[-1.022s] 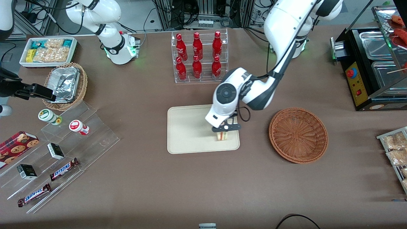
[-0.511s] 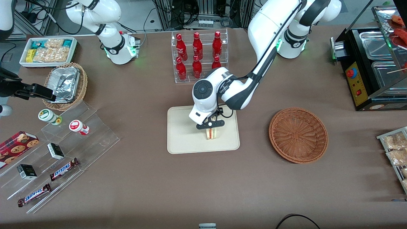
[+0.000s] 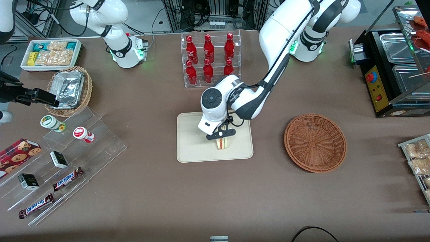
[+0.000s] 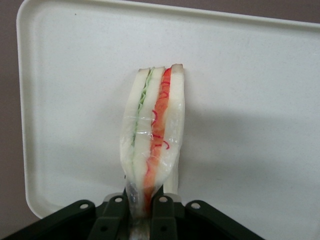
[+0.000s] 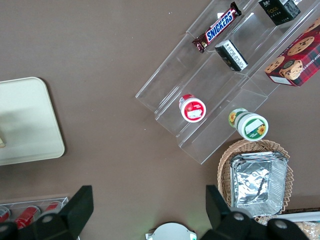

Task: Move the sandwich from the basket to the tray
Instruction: 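Lower the sandwich onto the tray and open the left gripper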

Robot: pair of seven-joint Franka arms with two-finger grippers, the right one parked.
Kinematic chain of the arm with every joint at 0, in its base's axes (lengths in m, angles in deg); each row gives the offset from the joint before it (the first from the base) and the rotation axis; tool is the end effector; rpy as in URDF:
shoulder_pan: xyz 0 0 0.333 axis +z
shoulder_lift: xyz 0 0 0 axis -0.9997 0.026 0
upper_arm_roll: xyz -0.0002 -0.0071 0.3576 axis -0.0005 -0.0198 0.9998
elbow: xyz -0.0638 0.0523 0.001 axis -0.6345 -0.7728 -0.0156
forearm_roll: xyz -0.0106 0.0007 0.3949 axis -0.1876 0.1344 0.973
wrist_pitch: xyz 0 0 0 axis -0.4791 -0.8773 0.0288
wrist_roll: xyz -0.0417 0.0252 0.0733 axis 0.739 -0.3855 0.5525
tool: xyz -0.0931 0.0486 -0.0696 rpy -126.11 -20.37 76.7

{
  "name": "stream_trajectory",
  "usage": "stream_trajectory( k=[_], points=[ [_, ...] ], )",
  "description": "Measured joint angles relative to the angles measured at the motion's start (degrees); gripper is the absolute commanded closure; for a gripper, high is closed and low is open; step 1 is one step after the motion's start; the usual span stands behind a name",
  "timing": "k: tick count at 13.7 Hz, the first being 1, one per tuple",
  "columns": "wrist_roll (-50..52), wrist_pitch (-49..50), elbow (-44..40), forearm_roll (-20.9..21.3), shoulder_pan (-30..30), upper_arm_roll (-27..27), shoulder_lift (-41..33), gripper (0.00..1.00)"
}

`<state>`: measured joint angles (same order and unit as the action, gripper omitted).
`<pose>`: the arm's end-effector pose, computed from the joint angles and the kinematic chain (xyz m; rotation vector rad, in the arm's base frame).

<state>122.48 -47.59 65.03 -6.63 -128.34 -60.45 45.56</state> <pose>0.5222 -0.5404 0.2557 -3.0665 -0.2902 0.1373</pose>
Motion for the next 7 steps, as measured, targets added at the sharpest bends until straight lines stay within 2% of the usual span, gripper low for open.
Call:
stream_trajectory(
  k=[7],
  points=[
    [0.08, 0.2, -2.22, 0.03, 0.11, 0.44, -0.35, 0.0]
  ],
)
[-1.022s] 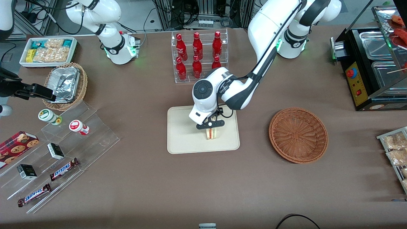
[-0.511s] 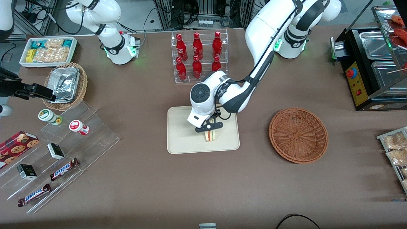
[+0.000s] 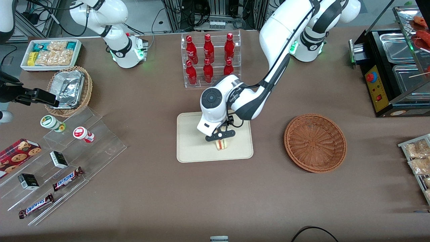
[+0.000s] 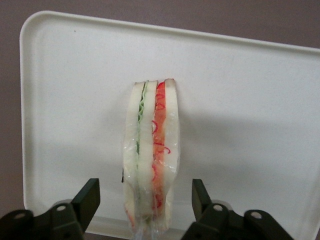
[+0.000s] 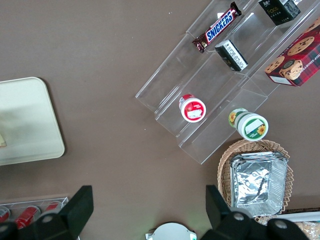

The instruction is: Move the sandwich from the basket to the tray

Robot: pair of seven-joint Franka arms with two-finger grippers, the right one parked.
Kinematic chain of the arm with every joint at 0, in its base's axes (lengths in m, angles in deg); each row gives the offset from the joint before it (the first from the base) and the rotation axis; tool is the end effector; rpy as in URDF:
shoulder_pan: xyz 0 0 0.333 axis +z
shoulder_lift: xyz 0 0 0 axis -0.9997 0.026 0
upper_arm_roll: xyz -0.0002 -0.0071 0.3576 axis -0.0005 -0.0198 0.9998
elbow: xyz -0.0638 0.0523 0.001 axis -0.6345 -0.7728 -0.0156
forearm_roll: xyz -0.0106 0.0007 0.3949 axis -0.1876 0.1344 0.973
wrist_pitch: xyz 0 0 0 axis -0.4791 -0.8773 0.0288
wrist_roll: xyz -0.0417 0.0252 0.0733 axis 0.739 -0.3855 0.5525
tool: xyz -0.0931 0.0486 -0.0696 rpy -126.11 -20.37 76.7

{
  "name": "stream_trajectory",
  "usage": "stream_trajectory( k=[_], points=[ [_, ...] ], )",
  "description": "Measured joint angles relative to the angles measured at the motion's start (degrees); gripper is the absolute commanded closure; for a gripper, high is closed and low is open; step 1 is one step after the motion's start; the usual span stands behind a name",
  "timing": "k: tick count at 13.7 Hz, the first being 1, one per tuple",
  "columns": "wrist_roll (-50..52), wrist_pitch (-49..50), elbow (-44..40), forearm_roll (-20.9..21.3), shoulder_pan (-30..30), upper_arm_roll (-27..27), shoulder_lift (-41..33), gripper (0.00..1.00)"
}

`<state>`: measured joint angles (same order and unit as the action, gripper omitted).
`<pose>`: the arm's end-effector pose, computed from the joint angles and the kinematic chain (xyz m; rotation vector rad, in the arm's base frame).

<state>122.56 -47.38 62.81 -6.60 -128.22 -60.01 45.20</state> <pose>0.5351 -0.5422 0.2771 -3.0941 -0.3117 0.0913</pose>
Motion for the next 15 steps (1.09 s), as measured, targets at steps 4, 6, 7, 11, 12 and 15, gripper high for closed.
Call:
stream_trajectory(
  k=[4, 6, 7, 11, 12, 15],
  points=[
    [-0.84, 5.89, -3.74, 0.02, 0.86, 0.44, -1.62, 0.0],
    [-1.58, 10.91, -6.62, 0.02, 1.15, 0.54, -2.81, 0.0],
    [-1.62, 12.68, -7.4, 0.03, 1.84, 0.67, -3.81, 0.0],
    [-9.82, 14.96, -3.57, -0.01, 8.9, 0.66, -9.52, 0.0],
    [-12.4, 14.96, -1.31, -0.11, 10.63, 0.65, -11.07, 0.0],
    [-19.5, 13.53, 6.5, -0.41, 15.52, 0.62, -16.33, 0.0]
  ],
)
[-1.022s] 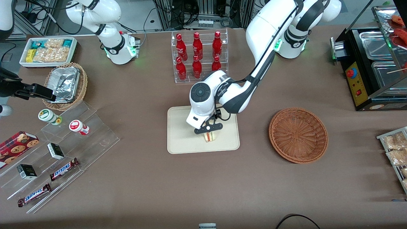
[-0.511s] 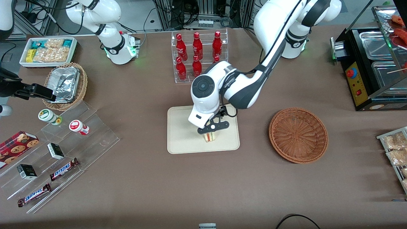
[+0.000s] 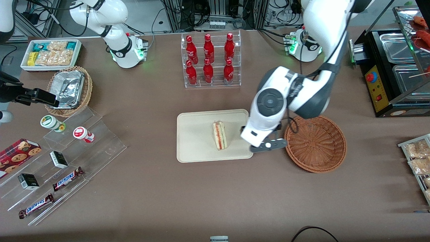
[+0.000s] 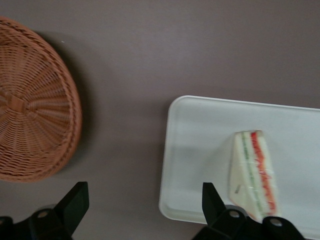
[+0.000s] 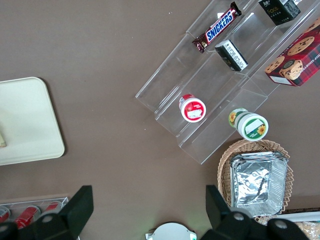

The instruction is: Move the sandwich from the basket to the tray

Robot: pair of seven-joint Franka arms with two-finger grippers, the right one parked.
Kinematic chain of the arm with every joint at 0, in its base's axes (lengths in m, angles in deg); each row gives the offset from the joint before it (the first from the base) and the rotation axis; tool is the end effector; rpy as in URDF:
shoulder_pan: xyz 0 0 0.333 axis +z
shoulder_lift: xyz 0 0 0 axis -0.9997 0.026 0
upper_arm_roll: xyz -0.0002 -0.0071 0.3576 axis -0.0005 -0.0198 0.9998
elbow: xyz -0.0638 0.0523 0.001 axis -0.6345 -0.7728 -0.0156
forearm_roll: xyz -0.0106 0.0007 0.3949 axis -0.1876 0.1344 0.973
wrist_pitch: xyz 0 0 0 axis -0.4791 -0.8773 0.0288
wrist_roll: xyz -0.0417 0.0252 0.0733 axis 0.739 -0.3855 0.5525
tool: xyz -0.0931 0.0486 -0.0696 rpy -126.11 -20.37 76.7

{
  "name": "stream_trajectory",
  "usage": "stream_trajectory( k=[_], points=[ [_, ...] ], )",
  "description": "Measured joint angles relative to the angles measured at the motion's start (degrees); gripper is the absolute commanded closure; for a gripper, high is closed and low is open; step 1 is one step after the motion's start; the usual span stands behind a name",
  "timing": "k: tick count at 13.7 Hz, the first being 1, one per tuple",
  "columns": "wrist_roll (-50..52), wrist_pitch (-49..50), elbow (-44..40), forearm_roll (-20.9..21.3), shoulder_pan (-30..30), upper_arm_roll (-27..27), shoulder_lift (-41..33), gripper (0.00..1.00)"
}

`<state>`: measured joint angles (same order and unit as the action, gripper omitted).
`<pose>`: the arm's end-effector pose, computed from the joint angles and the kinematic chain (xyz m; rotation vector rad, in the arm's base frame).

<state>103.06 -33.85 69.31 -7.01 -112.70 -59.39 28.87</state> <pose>0.6086 -0.3465 0.4150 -3.0509 -0.2044 0.1518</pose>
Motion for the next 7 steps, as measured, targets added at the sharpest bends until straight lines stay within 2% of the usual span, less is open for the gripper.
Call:
stream_trajectory(
  k=[4, 7],
  points=[
    [-12.94, -1.44, 10.59, -2.77, 7.57, 0.07, -9.31, 0.0],
    [-22.33, 0.37, 15.52, -3.89, 13.65, 0.17, -15.92, 0.0]
  ],
)
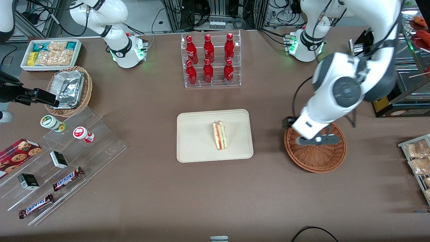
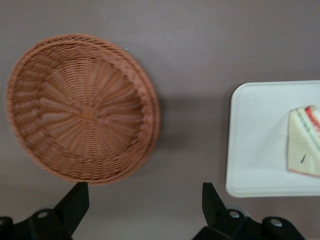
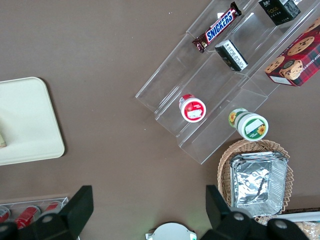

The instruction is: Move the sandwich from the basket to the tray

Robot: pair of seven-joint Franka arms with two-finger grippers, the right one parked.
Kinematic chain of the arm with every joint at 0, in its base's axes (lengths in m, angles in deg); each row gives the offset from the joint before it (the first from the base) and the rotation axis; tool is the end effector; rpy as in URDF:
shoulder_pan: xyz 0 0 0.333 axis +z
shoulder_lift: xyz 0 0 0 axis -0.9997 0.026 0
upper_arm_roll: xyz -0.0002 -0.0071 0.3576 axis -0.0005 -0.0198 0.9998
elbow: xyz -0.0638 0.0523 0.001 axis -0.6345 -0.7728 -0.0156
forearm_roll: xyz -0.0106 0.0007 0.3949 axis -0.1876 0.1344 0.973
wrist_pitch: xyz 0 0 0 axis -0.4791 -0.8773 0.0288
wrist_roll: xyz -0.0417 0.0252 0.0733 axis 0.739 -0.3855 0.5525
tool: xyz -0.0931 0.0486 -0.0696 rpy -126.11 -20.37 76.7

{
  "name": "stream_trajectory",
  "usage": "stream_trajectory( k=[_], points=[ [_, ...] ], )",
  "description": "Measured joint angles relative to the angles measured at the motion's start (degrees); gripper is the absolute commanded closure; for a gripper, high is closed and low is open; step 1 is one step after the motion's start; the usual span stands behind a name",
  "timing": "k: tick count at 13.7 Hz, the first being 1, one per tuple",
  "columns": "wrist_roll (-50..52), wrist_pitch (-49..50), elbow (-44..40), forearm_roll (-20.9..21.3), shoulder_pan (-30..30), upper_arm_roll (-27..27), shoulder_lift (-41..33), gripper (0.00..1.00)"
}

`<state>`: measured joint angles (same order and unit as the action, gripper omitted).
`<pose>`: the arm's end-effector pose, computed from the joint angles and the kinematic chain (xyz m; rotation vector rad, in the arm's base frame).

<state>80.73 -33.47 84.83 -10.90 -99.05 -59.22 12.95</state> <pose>0.5879 -0.1814 0.4716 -3.1180 0.0067 0.2034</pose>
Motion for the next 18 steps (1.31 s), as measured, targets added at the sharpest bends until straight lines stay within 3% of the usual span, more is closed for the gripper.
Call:
stream_trajectory(
  k=[7, 14, 18],
  points=[
    [-16.27, 9.75, 1.47, -1.97, 12.73, 0.31, -9.09, 0.0],
    [-16.45, 15.56, 1.44, -1.86, 14.23, 0.07, -15.55, 0.0],
    [-16.46, 16.16, -0.08, -1.74, 10.77, 2.9, -16.11, 0.0]
  ],
)
